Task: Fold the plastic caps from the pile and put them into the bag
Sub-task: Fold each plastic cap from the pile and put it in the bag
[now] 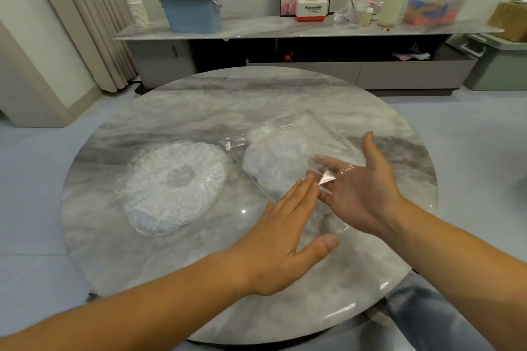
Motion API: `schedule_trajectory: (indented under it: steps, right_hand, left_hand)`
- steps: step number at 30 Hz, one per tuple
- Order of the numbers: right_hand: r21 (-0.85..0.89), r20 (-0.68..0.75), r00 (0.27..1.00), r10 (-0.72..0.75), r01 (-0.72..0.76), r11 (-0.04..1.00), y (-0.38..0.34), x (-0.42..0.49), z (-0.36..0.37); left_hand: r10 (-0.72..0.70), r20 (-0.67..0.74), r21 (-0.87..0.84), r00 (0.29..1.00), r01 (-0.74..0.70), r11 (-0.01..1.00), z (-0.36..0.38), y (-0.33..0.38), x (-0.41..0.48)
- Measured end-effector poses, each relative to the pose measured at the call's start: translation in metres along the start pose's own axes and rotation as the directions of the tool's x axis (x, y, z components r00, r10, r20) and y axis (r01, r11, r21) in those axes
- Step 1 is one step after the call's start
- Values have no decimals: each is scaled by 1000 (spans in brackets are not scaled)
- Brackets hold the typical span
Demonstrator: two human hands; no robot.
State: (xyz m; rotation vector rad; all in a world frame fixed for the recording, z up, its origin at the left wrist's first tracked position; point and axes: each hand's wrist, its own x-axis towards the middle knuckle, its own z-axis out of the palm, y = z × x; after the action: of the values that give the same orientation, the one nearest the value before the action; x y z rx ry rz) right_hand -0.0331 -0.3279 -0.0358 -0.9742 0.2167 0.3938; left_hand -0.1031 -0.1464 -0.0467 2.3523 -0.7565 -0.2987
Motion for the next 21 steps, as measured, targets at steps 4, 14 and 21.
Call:
schedule_trajectory:
  steps: [4, 14, 21]
  right_hand:
    - [27, -45, 999, 26, -25, 999, 3, 12, 14]
    - [97, -160, 987, -13, 29, 995, -2, -10, 5]
    - [-218, -285, 948, -143, 81, 973, -4, -39, -10]
  left_hand:
    - [2, -4, -29, 1000, -2, 1000, 0, -8, -1]
    - [14, -21, -25, 1000, -14, 1000, -4, -20, -3]
    - [8, -5, -35, 1000, -8, 999, -6, -30, -2]
